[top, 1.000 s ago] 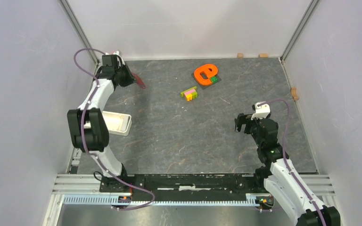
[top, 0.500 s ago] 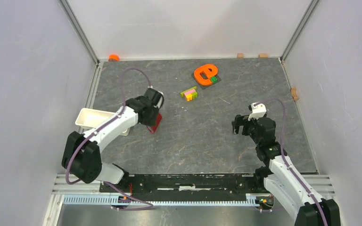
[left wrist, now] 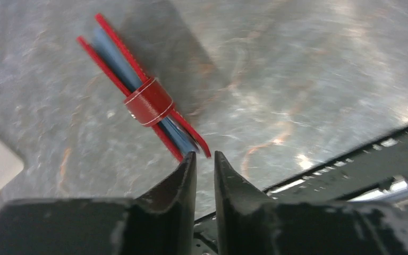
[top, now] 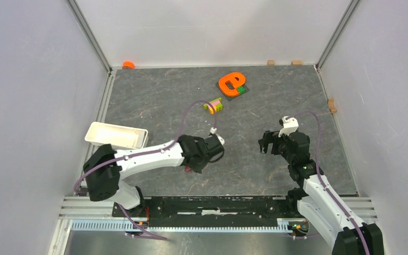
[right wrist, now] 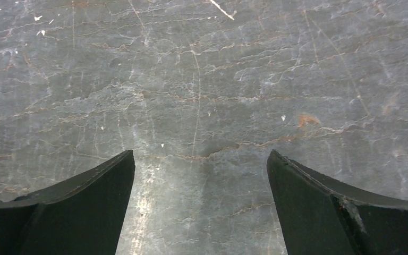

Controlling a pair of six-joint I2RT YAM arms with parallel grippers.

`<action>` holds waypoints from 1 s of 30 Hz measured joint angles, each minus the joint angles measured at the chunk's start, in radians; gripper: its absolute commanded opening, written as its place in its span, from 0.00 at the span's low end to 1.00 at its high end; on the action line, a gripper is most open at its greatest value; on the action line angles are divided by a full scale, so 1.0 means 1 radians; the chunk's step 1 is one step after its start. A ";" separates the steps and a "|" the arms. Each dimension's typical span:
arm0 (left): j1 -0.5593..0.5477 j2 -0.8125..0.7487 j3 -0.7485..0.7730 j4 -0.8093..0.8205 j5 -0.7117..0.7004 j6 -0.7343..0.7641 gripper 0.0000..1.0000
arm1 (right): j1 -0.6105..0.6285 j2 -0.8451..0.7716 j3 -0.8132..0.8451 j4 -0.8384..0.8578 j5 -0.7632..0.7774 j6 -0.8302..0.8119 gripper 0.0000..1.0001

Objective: Put the credit cards into the card holder
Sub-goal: Place the card holder at the center of the board, then open the card holder at the center of the board.

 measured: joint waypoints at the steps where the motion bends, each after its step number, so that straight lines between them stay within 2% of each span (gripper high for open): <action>1: -0.034 0.014 0.003 0.013 0.018 -0.019 0.49 | 0.000 0.000 0.000 -0.003 -0.007 0.013 0.98; 4: -0.120 0.039 0.007 0.077 0.082 -0.073 0.67 | 0.000 -0.001 0.000 -0.013 -0.031 0.055 0.98; 9: -0.167 0.015 0.010 0.212 0.221 -0.121 0.81 | 0.000 -0.022 0.000 -0.017 -0.105 0.123 0.99; 10: -0.167 -0.003 0.010 0.232 0.229 -0.131 0.83 | 0.002 -0.027 0.000 -0.013 -0.123 0.131 0.96; 14: -0.151 -0.119 -0.006 0.282 0.218 -0.167 0.82 | 0.037 -0.021 0.002 0.029 -0.198 0.145 0.86; 18: -0.043 -0.260 -0.146 0.342 0.220 -0.208 0.79 | 0.122 0.053 0.023 0.081 -0.270 0.135 0.81; 24: 0.124 -0.343 -0.418 0.401 0.246 -0.288 0.74 | 0.301 0.275 0.127 0.161 -0.392 0.096 0.76; 30: 0.212 -0.351 -0.492 0.481 0.273 -0.301 0.70 | 0.435 0.581 0.317 0.204 -0.541 0.040 0.68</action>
